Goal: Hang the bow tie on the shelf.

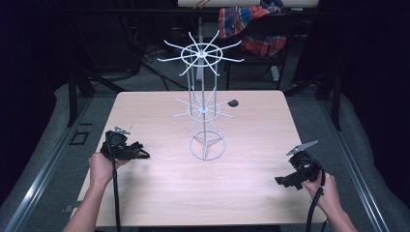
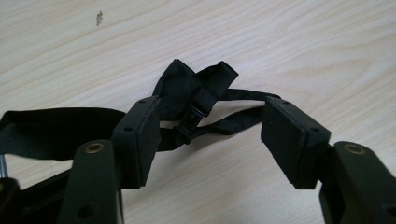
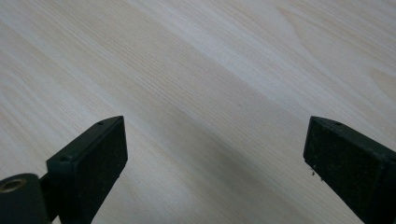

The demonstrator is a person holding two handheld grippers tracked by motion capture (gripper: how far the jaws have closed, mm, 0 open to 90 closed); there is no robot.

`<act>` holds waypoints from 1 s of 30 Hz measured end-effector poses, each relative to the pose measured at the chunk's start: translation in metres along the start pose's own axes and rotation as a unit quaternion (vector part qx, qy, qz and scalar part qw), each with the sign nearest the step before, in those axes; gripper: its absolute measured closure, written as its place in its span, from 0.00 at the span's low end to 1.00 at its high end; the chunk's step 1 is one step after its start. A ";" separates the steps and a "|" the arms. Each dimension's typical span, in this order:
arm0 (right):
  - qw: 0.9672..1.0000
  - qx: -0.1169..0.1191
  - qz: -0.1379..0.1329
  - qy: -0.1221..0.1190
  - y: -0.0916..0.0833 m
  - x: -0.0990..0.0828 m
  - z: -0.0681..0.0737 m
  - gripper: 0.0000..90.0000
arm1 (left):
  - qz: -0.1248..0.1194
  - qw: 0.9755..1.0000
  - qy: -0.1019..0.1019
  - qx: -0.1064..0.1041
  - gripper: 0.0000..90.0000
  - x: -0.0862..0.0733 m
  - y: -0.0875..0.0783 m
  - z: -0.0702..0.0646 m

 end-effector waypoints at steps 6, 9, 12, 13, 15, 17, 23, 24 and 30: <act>1.000 0.001 -0.001 0.001 0.000 0.000 0.001 0.07 | 0.010 1.000 -0.007 -0.003 0.49 0.001 0.009 0.004; 1.000 0.000 0.002 -0.002 0.000 0.000 0.000 0.07 | 0.017 1.000 -0.012 -0.012 0.56 0.000 0.015 0.005; 1.000 0.000 0.002 0.000 0.000 0.000 0.000 0.07 | 0.027 1.000 -0.012 -0.008 0.60 -0.001 0.020 0.008; 1.000 -0.001 0.001 0.002 0.000 0.000 0.000 0.07 | 0.030 0.999 -0.012 -0.004 0.61 0.000 0.021 0.009; 1.000 -0.003 0.002 0.001 0.000 -0.001 -0.001 0.07 | 0.030 0.999 -0.014 -0.003 0.62 0.001 0.023 0.010; 1.000 0.000 0.001 0.002 0.001 -0.001 0.000 0.08 | 0.035 0.999 -0.012 0.000 0.64 0.001 0.025 0.011; 1.000 0.001 0.003 0.001 0.001 -0.001 0.000 0.08 | 0.057 0.998 -0.014 0.005 0.73 -0.004 0.030 0.011; 1.000 0.001 0.004 0.001 0.001 -0.001 0.000 0.08 | 0.057 0.998 -0.016 0.008 0.74 -0.004 0.030 0.012; 1.000 0.001 0.006 0.001 0.002 -0.001 0.000 0.09 | 0.065 0.998 -0.020 0.006 0.81 -0.009 0.033 0.015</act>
Point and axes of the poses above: each handheld gripper's, and its own axes: y roughly forward along the jaws, x roughly out of its top, z roughly to its left, the point moved 10 cm from there along y, roughly forward along the jaws, and after that the axes turned 12 degrees about -x, right-handed, at the moved point
